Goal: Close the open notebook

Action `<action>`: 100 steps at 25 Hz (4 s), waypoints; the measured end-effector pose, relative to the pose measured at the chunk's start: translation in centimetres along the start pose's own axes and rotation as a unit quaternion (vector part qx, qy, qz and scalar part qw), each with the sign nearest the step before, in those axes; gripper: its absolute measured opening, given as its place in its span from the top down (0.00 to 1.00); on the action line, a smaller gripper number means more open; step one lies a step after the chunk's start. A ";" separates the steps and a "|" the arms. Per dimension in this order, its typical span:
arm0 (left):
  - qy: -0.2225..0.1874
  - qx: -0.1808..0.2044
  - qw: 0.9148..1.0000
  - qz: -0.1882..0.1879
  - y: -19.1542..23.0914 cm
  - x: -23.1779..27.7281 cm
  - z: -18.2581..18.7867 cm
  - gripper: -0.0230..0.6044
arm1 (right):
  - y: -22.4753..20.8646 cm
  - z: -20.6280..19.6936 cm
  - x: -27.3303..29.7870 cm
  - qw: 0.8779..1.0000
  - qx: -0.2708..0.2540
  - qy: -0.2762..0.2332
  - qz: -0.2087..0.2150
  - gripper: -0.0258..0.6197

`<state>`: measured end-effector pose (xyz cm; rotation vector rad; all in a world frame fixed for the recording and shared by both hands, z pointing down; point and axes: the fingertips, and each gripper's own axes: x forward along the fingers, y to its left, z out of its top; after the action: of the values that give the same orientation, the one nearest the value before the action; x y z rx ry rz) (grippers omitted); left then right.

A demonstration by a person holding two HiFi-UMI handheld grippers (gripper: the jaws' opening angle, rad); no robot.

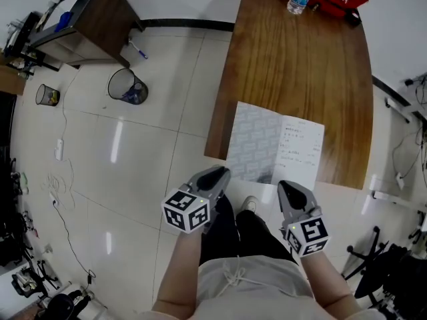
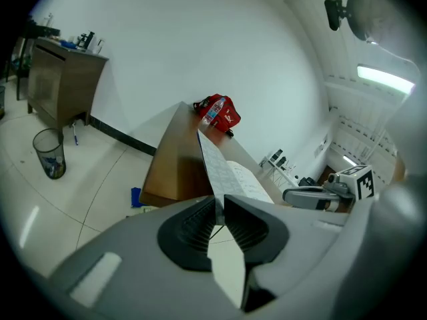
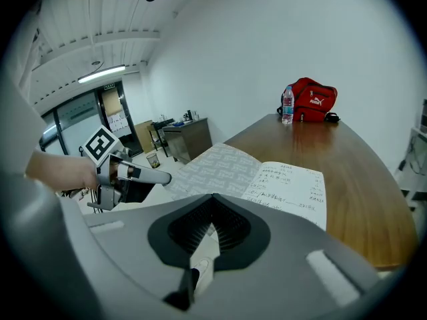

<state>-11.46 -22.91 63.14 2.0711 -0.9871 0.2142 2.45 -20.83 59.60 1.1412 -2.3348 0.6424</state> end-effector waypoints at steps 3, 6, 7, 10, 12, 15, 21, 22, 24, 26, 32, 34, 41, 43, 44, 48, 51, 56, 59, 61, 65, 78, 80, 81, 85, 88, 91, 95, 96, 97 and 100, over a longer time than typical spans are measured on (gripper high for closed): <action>0.001 0.020 1.000 -0.003 -1.1 -0.3 1.2 0.89 | -0.1 0.7 -0.7 1.000 0.005 -0.011 -0.004 0.95; -0.003 0.040 0.999 -0.011 -2.8 -0.6 2.4 0.90 | -0.3 1.4 -1.8 1.000 0.005 -0.026 -0.012 0.95; -0.003 0.049 0.999 -0.015 -3.6 -0.6 2.9 0.90 | -0.6 1.6 -2.3 0.999 0.005 -0.032 -0.018 0.95; 0.000 0.079 0.996 -0.035 -7.1 -0.5 3.8 0.91 | -2.0 2.0 -4.3 0.998 0.009 -0.045 -0.034 0.95; 0.005 0.102 0.994 -0.048 -9.7 -0.2 4.2 0.91 | -3.0 2.0 -5.7 0.998 0.013 -0.052 -0.044 0.95; 0.010 0.131 0.989 -0.062 -12.8 0.6 4.3 0.91 | -4.7 1.7 -8.1 0.996 0.020 -0.065 -0.064 0.95; 0.032 0.167 0.982 -0.082 -16.6 2.9 3.2 0.91 | -7.5 -0.5 -12.6 0.990 0.045 -0.078 -0.112 0.95; 0.037 0.171 0.981 -0.086 -17.1 3.4 3.0 0.91 | -7.9 -1.0 -13.2 0.988 0.052 -0.080 -0.121 0.95; 0.049 0.178 0.978 -0.098 -18.0 4.5 2.3 0.91 | -8.4 -1.8 -14.4 0.985 0.063 -0.082 -0.136 0.95; 0.066 0.188 0.974 -0.107 -18.9 5.6 1.7 0.91 | -8.8 -2.6 -15.4 0.983 0.073 -0.084 -0.148 0.95; 0.123 0.243 0.954 -0.124 -21.3 10.2 -1.0 0.91 | -10.9 -5.8 -18.1 0.975 0.104 -0.072 -0.180 0.95; 0.137 0.245 0.951 -0.130 -21.7 11.5 -2.3 0.91 | -11.3 -6.8 -18.6 0.973 0.113 -0.068 -0.189 0.95; 0.170 0.252 0.945 -0.118 -20.9 15.5 -5.9 0.91 | -13.2 -8.3 -18.5 0.970 0.128 -0.062 -0.196 0.95; 0.184 0.279 0.936 -0.107 -20.4 16.3 -7.1 0.90 | -13.6 -8.7 -18.2 0.970 0.130 -0.059 -0.197 0.95; 0.190 0.287 0.933 -0.103 -20.2 16.6 -7.5 0.89 | -13.8 -8.9 -18.1 0.970 0.131 -0.057 -0.198 0.95; 0.199 0.284 0.933 -0.098 -19.5 17.2 -8.8 0.87 | -14.2 -9.6 -18.0 0.968 0.136 -0.055 -0.204 0.95; 0.192 0.269 0.938 -0.100 -19.8 17.4 -8.9 0.77 | -14.3 -9.5 -18.2 0.967 0.137 -0.058 -0.205 0.95; 0.146 0.224 0.957 -0.112 -21.6 16.1 -6.6 0.67 | -14.5 -8.1 -18.6 0.969 0.126 -0.072 -0.202 0.95; 0.104 0.213 0.966 -0.104 -22.4 13.7 -3.8 0.67 | -14.0 -6.3 -18.7 0.972 0.109 -0.083 -0.191 0.95; 0.069 0.213 0.970 -0.090 -22.7 11.6 -1.4 0.67 | -13.5 -4.7 -18.6 0.974 0.098 -0.091 -0.181 0.95; -0.007 0.215 0.974 -0.067 -22.7 6.5 3.5 0.69 | -12.2 -1.3 -17.9 0.977 0.076 -0.110 -0.164 0.95; -0.111 0.185 0.976 -0.007 -18.0 -9.3 2.5 0.95 | -2.1 0.9 -17.1 0.983 0.032 -0.124 -0.130 0.95; -0.116 0.181 0.977 -0.007 -17.6 -12.1 1.2 0.95 | 0.5 0.3 -17.6 0.983 0.029 -0.125 -0.128 0.95; -0.121 0.178 0.977 -0.008 -17.5 -13.5 0.5 0.95 | 2.0 0.0 -17.9 0.983 0.026 -0.127 -0.127 0.95; -0.149 0.174 0.973 -0.021 -17.6 -19.3 -1.7 0.95 | 7.8 -1.5 -19.6 0.982 0.017 -0.139 -0.127 0.95; -0.165 0.183 0.969 -0.029 -18.2 -23.4 -2.7 0.95 | 11.5 -2.2 -21.3 0.980 0.013 -0.151 -0.131 0.95; -0.171 0.192 0.966 -0.036 -18.8 -26.8 -4.2 0.95 | 14.8 -3.4 -23.1 0.978 0.008 -0.156 -0.137 0.95; -0.172 0.189 0.966 -0.038 -19.0 -30.1 -6.9 0.95 | 18.7 -5.3 -25.0 0.978 0.001 -0.155 -0.139 0.95; -0.171 0.187 0.967 -0.038 -19.0 -30.7 -7.6 0.95 | 19.4 -5.8 -25.4 0.978 0.001 -0.154 -0.139 0.95; -0.169 0.186 0.967 -0.038 -19.0 -31.2 -8.2 0.95 | 20.2 -6.2 -25.7 0.978 0.001 -0.153 -0.139 0.95; -0.168 0.183 0.968 -0.040 -19.2 -32.6 -9.4 0.95 | 22.0 -7.0 -26.4 0.979 0.000 -0.153 -0.135 0.95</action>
<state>-18.27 9.65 42.85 2.5386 -1.1267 -0.0004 0.52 11.04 45.09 1.6205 -2.3578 0.3890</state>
